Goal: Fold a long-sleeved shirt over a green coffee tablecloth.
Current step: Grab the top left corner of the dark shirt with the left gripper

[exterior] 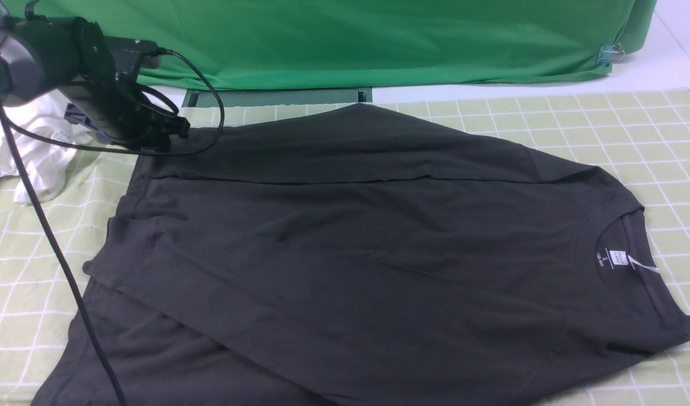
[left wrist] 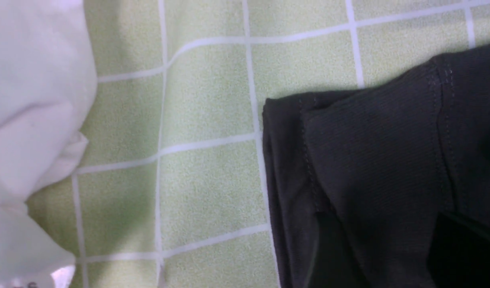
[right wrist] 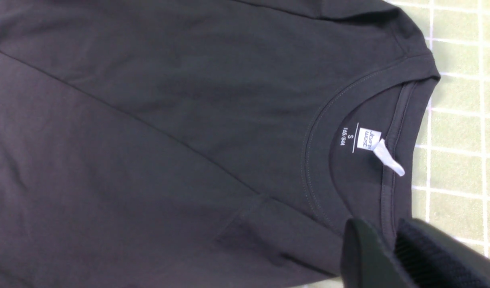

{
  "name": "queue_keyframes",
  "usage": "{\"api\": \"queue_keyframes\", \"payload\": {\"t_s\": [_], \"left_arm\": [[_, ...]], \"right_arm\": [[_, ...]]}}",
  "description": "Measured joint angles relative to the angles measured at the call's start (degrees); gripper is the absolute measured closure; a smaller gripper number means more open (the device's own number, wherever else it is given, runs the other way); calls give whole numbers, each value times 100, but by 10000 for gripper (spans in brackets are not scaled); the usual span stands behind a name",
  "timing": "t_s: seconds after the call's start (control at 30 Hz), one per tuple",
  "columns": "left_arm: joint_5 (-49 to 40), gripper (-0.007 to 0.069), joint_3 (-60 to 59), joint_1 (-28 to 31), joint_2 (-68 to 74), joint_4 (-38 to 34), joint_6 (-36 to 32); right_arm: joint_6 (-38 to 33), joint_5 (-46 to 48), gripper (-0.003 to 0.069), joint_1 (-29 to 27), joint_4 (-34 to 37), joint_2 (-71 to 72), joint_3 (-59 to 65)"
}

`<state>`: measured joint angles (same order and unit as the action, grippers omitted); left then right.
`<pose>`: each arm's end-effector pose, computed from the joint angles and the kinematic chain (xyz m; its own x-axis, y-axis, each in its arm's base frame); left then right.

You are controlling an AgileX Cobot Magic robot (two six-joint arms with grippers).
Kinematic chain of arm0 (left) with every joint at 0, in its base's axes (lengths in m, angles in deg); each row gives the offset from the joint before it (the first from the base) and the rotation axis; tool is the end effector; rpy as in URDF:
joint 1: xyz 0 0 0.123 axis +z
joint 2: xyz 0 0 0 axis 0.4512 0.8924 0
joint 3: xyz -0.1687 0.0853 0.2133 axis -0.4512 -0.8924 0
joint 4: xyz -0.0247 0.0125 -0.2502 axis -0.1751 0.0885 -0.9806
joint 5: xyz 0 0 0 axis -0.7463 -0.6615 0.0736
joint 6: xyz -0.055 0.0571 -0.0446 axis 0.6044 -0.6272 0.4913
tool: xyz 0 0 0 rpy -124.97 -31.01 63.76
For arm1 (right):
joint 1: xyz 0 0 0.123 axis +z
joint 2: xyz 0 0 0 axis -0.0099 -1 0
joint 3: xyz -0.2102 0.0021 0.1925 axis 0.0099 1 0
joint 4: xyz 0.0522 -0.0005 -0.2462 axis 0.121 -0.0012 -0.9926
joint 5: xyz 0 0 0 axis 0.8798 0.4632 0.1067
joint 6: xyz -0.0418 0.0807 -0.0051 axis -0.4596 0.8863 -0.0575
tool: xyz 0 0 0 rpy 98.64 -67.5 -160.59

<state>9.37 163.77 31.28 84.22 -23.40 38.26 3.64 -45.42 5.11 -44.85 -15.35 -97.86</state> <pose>0.4750 0.0356 0.1793 -0.8826 0.0981 -0.4597 0.0776 0.9950 0.0633 0.1613 0.0317 0.3222 -0.6893 -0.0583 -0.7221 -0.2277 0.9637 0.1395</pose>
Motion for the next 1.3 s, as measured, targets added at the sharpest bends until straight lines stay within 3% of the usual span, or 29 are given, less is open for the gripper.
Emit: {"api": "queue_keyframes", "payload": {"t_s": [0.07,0.23,0.4,0.7,0.9,1.07,1.17,1.3], "left_arm": [[0,215,0,0,6,-21,0],[-16,204,0,0,67,-51,-24],[-18,280,0,0,151,-283,-337],[95,426,0,0,272,-227,-263],[95,370,7,0,297,138,54],[90,265,33,0,308,138,154],[95,264,52,5,346,-71,21],[101,335,59,5,353,-244,-184]], "right_arm": [[0,0,537,0,0,0,0],[0,0,536,0,0,0,0],[0,0,535,0,2,0,0],[0,0,533,0,2,0,0],[0,6,533,0,2,0,0],[0,-11,530,0,2,0,0],[0,-29,529,0,2,0,0],[0,-40,533,0,2,0,0]]}}
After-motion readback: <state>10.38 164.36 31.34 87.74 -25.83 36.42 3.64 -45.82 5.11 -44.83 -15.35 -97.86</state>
